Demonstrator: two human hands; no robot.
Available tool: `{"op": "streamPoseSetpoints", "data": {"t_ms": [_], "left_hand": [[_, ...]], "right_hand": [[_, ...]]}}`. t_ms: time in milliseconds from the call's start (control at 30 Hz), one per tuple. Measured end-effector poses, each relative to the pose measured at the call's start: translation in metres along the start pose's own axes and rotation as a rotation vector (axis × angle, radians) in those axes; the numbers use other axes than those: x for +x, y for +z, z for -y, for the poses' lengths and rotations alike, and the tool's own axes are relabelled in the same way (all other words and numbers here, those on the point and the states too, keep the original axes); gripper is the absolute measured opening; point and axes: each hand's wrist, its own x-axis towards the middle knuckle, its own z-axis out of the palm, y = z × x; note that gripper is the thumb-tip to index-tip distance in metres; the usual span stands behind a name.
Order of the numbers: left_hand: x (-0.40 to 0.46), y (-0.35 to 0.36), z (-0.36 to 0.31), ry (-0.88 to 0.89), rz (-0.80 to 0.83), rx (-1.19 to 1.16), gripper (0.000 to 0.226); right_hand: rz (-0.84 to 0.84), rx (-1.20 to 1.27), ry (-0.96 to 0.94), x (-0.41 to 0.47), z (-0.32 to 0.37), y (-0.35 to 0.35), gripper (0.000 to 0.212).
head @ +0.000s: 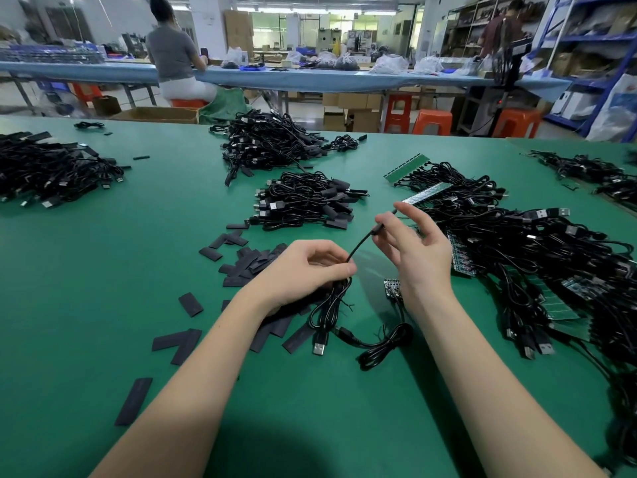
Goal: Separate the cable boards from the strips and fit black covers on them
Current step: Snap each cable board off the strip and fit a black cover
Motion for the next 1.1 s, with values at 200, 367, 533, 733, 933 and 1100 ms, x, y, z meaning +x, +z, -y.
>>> {"op": "streamPoseSetpoints", "data": {"t_ms": [200,367,533,733,933,1100], "left_hand": [[0.004,0.002,-0.009,-0.016,-0.021,-0.225,0.003],[0.022,-0.009,-0.021,0.043,-0.241,0.042,0.009],[0.062,-0.031,-0.035,0.101,-0.362,0.593,0.017],[0.118,-0.064,-0.057,0.194,-0.465,0.965,0.028],[0.153,-0.078,-0.042,0.052,-0.265,1.269,0.034],[0.150,-0.074,-0.014,-0.048,-0.181,1.197,0.044]], "right_hand": [[-0.100,-0.044,0.209,0.008,0.000,-0.007,0.025],[-0.060,-0.337,0.273,0.014,-0.002,-0.016,0.039],[0.058,-0.710,0.145,0.014,-0.014,-0.021,0.022],[0.149,-0.972,0.010,0.014,-0.009,-0.020,0.013],[0.203,-1.023,0.068,0.014,-0.013,-0.023,0.013],[0.214,-1.153,-0.011,0.015,-0.007,-0.024,0.010]]}}
